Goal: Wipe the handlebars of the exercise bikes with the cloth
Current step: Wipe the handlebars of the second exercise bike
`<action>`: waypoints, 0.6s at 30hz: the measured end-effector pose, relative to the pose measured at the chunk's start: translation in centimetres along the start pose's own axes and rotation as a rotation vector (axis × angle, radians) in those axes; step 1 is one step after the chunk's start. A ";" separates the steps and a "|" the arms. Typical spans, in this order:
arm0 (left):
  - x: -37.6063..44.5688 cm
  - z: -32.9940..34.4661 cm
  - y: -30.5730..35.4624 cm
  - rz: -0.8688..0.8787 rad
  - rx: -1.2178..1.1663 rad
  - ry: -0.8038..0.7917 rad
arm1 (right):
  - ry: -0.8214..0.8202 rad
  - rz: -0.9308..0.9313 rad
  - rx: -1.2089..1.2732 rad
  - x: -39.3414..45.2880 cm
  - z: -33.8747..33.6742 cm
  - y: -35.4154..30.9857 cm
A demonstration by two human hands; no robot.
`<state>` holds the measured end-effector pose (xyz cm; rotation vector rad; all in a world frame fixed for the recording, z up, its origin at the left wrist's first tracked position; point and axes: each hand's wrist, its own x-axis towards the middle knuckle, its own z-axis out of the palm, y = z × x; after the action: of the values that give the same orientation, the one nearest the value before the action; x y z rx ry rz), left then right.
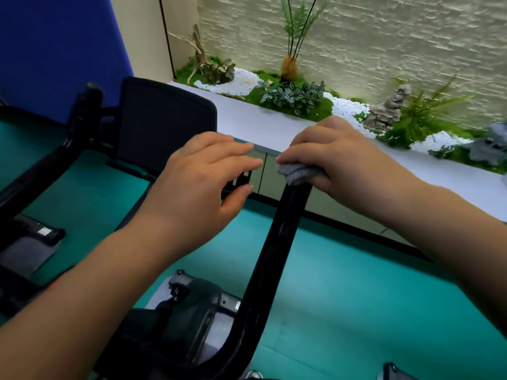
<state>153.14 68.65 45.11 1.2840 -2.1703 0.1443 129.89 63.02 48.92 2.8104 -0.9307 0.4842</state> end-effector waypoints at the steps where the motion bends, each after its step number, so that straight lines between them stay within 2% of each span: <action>1: 0.0 -0.1 -0.1 0.007 0.002 -0.005 | -0.026 -0.009 -0.012 0.5 -0.4 0.2; 7: -0.8 -0.8 -0.9 0.024 0.001 -0.066 | -0.268 -0.145 -0.127 1.6 0.1 -1.3; 12: -1.3 -1.3 -1.5 0.028 -0.014 -0.080 | -0.271 -0.044 -0.227 3.0 -0.8 -1.6; 18: -1.7 -0.8 -1.8 0.032 -0.074 -0.047 | -0.393 -0.103 -0.247 2.2 0.6 -4.1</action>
<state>155.59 69.29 44.49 1.2234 -2.2152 0.0458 134.15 64.90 49.03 2.7493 -0.8316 -0.1943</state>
